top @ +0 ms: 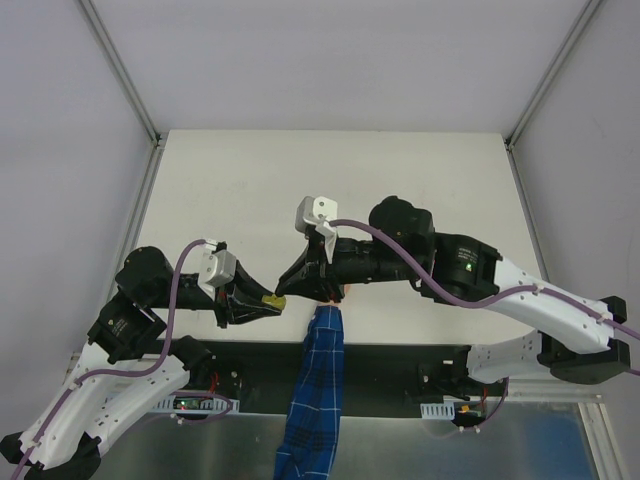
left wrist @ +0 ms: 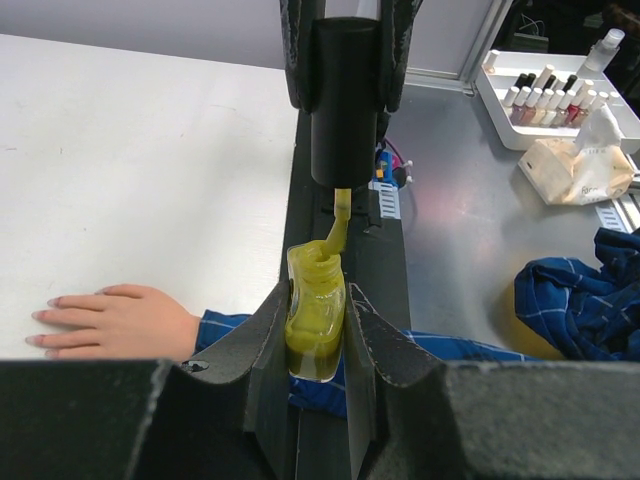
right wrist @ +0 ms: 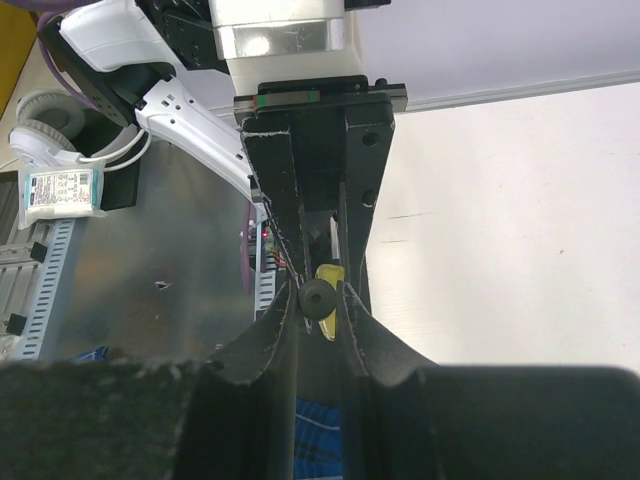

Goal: Paint the nails

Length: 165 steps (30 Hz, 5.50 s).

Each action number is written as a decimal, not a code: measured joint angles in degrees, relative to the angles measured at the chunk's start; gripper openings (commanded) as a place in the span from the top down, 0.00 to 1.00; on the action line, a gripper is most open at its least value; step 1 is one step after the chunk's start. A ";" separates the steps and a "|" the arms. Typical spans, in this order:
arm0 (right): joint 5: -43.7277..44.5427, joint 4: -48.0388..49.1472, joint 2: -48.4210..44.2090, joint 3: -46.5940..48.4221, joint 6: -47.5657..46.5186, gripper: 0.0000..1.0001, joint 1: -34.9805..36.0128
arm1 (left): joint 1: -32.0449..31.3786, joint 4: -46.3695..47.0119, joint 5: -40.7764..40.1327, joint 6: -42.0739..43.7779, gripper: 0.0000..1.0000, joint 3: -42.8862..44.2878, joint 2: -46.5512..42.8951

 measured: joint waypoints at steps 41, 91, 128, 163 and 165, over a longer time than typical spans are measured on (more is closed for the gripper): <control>2.56 7.23 5.99 -21.70 15.63 1.00 -38.16 | 0.00 14.16 -53.83 4.11 1.00 12.15 27.85; 11.78 -3.54 42.32 1.77 21.18 1.00 -32.44 | 16.28 -3.37 -40.19 3.74 1.00 29.79 35.71; 12.31 -4.35 45.72 2.84 21.86 1.00 -32.46 | 16.28 -3.34 -38.91 3.74 1.00 29.79 35.12; 12.57 -4.79 45.86 1.99 22.27 1.00 -32.63 | 16.31 -3.37 -38.91 3.74 1.00 29.62 35.12; 12.59 -4.79 45.92 2.05 22.32 1.00 -32.65 | 16.31 -3.37 -38.91 3.76 1.00 29.44 35.10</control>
